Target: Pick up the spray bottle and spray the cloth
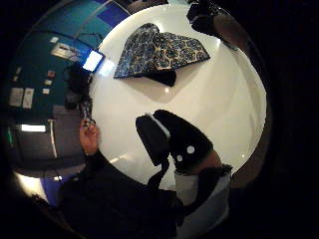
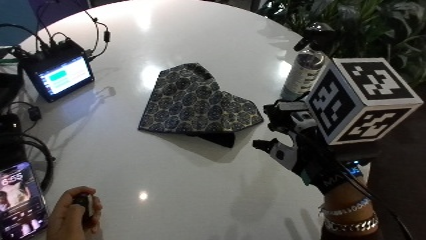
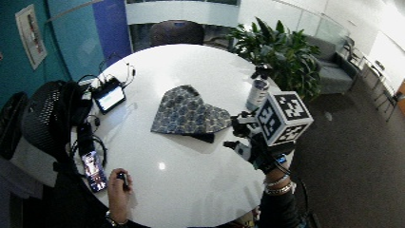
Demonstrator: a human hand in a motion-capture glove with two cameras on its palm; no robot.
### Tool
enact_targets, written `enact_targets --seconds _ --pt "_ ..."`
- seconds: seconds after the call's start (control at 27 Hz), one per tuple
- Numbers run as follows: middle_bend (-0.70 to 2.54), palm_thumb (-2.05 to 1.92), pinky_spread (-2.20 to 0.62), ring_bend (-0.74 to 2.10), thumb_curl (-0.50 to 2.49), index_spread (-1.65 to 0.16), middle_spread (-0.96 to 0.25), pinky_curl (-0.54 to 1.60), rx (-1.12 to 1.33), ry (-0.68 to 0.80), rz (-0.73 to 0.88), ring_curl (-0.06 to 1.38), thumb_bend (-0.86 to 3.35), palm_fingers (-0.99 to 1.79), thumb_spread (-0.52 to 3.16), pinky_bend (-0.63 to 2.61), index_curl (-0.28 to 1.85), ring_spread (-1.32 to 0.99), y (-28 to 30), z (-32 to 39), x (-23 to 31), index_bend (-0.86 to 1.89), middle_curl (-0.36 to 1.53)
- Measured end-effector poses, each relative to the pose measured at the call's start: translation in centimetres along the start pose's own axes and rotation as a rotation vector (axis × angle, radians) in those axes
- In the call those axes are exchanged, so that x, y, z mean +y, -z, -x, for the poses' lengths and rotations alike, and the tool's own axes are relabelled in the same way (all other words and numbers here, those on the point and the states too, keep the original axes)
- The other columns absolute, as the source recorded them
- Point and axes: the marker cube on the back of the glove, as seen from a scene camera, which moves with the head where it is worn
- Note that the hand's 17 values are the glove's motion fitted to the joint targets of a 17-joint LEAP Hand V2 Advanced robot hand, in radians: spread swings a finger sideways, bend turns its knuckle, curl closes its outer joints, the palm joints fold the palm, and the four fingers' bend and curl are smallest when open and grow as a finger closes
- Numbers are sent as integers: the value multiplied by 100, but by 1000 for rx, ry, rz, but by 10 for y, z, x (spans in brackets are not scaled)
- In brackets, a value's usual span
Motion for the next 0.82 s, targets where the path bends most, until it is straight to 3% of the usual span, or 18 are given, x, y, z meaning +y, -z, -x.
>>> enact_targets --seconds 0.52,0.82 --pt "24 36 22 25 12 -39 -6 19 -18 21 -7 18 13 59 93 23 25 -4 -8 11 -22 27 20" --pt "21 46 23 31 16 -39 -5 22 -27 -120 -118 22 14 72 107 21 27 -6 -5 -16 -55 20 23"
